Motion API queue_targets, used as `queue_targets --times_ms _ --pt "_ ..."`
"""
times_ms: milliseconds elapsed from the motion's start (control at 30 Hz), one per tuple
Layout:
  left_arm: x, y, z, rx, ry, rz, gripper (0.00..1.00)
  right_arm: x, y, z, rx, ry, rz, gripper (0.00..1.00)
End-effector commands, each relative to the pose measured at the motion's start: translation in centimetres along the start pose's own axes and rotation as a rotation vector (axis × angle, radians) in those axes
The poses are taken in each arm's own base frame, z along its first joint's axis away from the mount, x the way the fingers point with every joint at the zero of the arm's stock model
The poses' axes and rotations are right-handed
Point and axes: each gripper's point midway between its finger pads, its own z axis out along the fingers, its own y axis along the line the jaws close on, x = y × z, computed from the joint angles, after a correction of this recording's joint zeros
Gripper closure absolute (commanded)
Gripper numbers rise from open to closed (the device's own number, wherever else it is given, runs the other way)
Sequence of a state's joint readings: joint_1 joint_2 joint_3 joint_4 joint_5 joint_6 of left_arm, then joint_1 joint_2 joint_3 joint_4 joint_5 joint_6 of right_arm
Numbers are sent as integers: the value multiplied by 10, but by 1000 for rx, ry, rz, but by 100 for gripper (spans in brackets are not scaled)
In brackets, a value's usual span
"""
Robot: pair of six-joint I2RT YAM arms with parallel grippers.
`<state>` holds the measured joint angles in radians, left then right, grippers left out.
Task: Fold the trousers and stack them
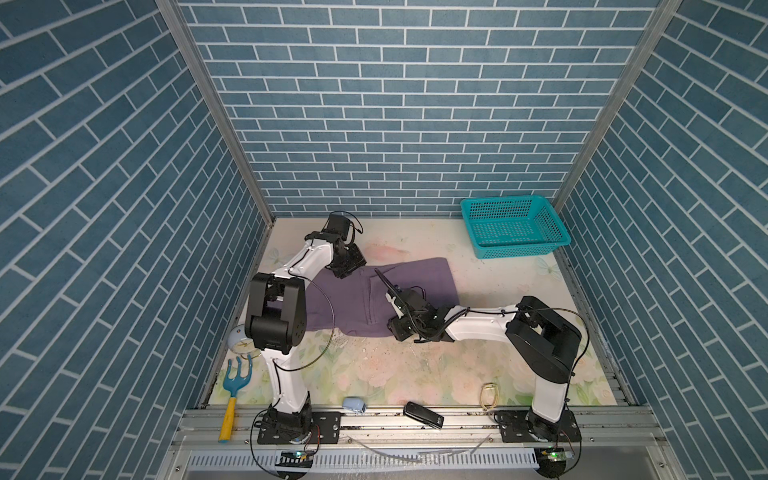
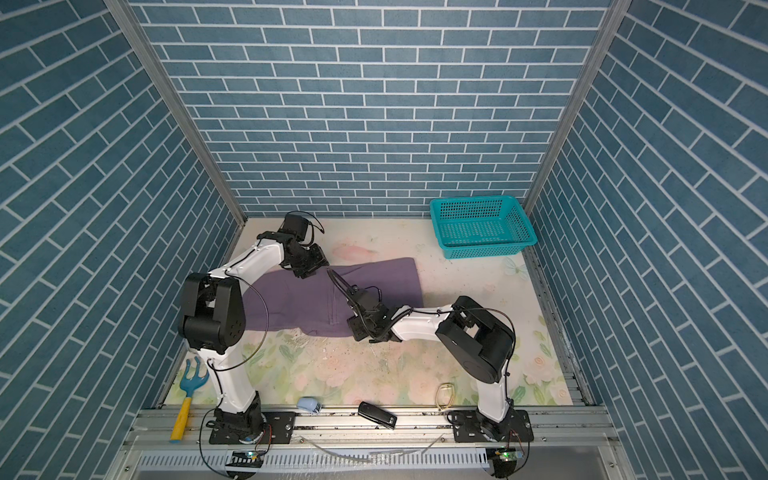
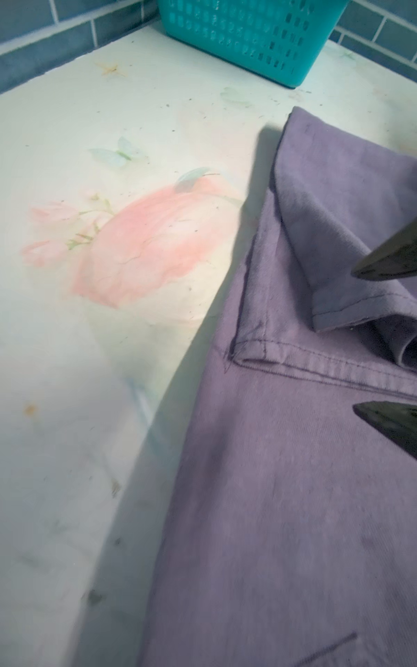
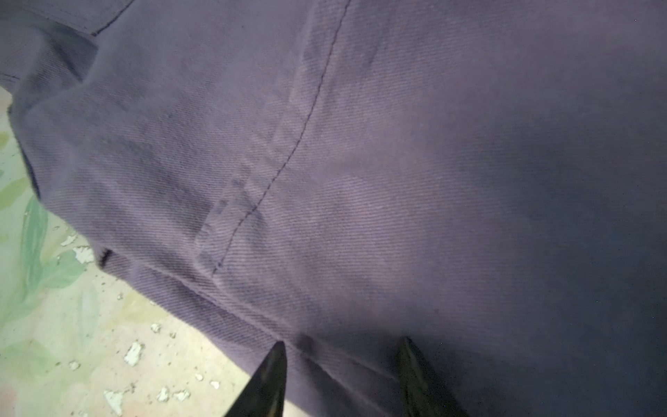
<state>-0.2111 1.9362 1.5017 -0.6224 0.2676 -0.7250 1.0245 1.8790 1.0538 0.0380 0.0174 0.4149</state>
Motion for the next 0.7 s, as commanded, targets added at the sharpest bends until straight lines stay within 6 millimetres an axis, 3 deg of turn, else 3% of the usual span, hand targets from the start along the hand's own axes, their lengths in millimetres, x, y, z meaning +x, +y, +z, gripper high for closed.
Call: queue_targets --times_ms 0,367,433,500,567,667 --pt "19 -14 20 27 57 33 46 10 -1 0 -13 29 23 50" --pt "49 -22 61 10 144 35 49 8 -2 0 -8 19 29 50" --pt "49 -23 63 17 142 27 58 8 -2 -1 -6 20 28 50" --pt "46 -25 63 19 132 25 76 10 -3 -1 -4 23 26 50" --pt "39 -29 57 16 114 34 88 12 -4 -1 -1 29 26 51" --pt "23 -39 43 -5 73 81 92 15 -6 -2 8 30 26 51"
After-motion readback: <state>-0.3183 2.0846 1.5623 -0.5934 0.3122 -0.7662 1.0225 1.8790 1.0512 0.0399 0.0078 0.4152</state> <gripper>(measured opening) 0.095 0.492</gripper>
